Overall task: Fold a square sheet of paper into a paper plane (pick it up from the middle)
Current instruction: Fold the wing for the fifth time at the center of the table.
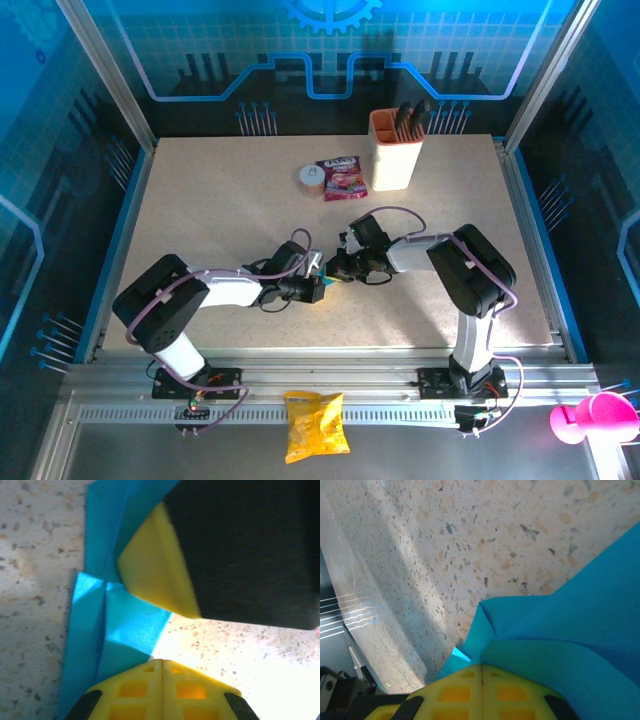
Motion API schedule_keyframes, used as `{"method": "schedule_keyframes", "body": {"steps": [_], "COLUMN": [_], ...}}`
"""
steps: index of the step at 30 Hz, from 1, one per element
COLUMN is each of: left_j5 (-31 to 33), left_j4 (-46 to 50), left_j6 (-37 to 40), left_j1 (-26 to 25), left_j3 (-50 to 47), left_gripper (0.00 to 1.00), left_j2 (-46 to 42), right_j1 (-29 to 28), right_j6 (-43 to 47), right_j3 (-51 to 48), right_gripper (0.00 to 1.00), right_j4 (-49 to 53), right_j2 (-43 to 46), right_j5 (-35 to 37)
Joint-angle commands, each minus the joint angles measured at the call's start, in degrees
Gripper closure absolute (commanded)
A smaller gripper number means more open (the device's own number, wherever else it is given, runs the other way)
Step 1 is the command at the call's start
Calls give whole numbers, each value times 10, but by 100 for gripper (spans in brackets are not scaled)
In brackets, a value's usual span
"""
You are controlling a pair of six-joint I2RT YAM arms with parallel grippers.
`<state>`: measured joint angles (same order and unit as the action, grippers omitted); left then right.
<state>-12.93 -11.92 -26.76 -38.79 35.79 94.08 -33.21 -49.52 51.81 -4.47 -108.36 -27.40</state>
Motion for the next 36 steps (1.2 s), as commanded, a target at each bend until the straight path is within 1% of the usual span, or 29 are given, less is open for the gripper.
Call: {"method": "schedule_keyframes", "body": {"steps": [1,2,6,7,12,14,21,22,25,26,36], "left_j5": [12,9,5,5,2,2,2,3,3,4,3], "left_j4": [-24,-29,-42,-45,-62,-66,-69,-71,-75,-77,-90], "left_j6": [-2,-4,-13,-17,-29,-31,-37,-37,-41,-42,-49], "left_j1": [13,15,18,18,18,18,18,18,19,19,19], "left_j3": [-25,-32,-52,-56,-67,-68,-69,-69,-70,-71,-79], "left_gripper": [100,100,100,100,100,100,100,100,100,100,100], "left_j2": [14,15,21,23,43,50,71,73,83,86,101], "right_j1": [0,5,28,34,63,73,106,110,121,124,157], "right_j6": [12,15,24,27,41,47,49,49,50,51,62], "right_j3": [-17,-16,-17,-16,-16,-2,-27,-31,-42,-45,-67], "right_gripper": [100,100,83,82,81,81,80,79,67,64,50], "right_j4": [90,87,77,78,78,85,64,62,55,53,45], "right_j2": [-17,-12,9,14,28,29,33,36,44,46,78], "right_j5": [11,6,-15,-18,-27,-23,-21,-21,-21,-22,-19]}}
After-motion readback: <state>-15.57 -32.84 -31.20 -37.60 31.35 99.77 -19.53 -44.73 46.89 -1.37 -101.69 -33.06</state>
